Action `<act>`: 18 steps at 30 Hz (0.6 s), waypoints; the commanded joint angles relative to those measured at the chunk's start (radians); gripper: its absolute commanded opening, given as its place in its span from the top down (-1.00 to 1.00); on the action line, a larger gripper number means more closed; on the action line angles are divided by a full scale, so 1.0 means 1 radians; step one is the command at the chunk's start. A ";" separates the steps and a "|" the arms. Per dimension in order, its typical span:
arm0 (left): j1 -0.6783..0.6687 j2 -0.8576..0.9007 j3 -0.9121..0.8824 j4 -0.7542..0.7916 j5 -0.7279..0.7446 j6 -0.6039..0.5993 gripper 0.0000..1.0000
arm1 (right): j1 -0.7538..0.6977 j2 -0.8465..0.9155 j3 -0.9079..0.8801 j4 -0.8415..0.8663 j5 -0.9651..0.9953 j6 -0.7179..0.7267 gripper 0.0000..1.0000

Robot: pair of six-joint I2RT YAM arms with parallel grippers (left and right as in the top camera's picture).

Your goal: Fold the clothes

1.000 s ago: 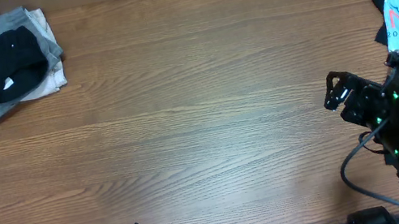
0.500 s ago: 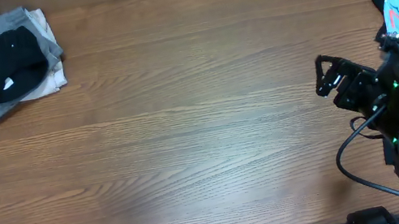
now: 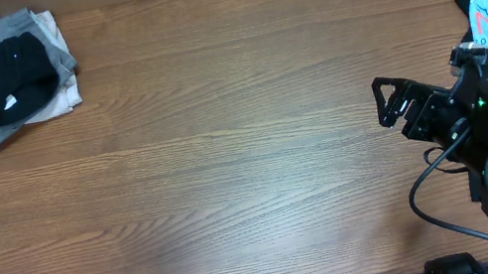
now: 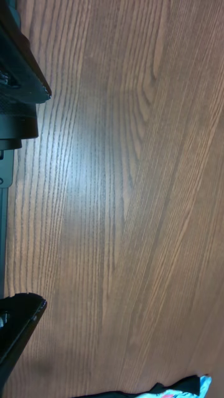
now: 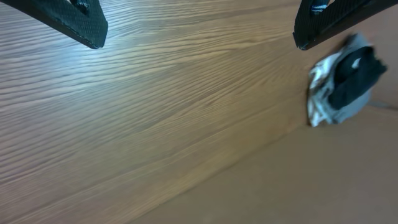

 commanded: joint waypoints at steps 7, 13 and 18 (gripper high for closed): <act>-0.005 -0.006 -0.005 0.001 -0.006 -0.013 -1.00 | 0.002 0.000 0.014 0.006 0.059 -0.147 -1.00; -0.005 -0.006 -0.005 0.001 -0.007 -0.013 -1.00 | 0.002 -0.049 0.000 0.005 0.059 -0.286 -1.00; -0.005 -0.006 -0.005 0.001 -0.007 -0.013 -1.00 | 0.000 -0.172 -0.074 0.027 0.058 -0.370 -1.00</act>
